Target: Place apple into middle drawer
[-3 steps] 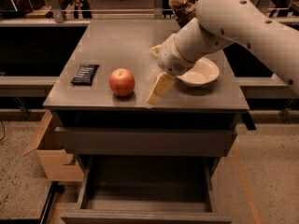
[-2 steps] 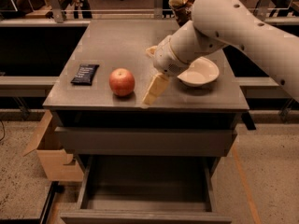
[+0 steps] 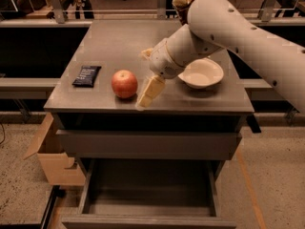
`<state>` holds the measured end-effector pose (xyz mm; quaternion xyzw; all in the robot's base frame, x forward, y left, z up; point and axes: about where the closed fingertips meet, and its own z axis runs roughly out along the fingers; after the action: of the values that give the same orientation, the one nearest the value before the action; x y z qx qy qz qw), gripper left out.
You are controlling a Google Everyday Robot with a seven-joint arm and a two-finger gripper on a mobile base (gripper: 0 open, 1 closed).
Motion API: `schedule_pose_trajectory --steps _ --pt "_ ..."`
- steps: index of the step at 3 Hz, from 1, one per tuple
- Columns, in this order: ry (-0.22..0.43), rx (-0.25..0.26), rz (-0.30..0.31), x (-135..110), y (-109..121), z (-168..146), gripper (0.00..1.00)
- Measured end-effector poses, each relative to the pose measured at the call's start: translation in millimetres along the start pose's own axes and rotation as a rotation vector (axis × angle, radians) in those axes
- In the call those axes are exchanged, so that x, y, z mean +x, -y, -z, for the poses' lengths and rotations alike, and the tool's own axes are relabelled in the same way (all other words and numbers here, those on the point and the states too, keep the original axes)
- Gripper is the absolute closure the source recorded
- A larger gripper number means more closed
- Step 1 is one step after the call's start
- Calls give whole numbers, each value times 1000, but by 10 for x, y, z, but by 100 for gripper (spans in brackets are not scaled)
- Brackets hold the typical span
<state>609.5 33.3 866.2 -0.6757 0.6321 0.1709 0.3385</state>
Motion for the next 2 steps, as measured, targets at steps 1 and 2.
schedule_pose_trajectory --steps 1,2 --pt "16 -10 7 -24 16 -67 0" --pt "39 -25 10 -67 16 -116 0"
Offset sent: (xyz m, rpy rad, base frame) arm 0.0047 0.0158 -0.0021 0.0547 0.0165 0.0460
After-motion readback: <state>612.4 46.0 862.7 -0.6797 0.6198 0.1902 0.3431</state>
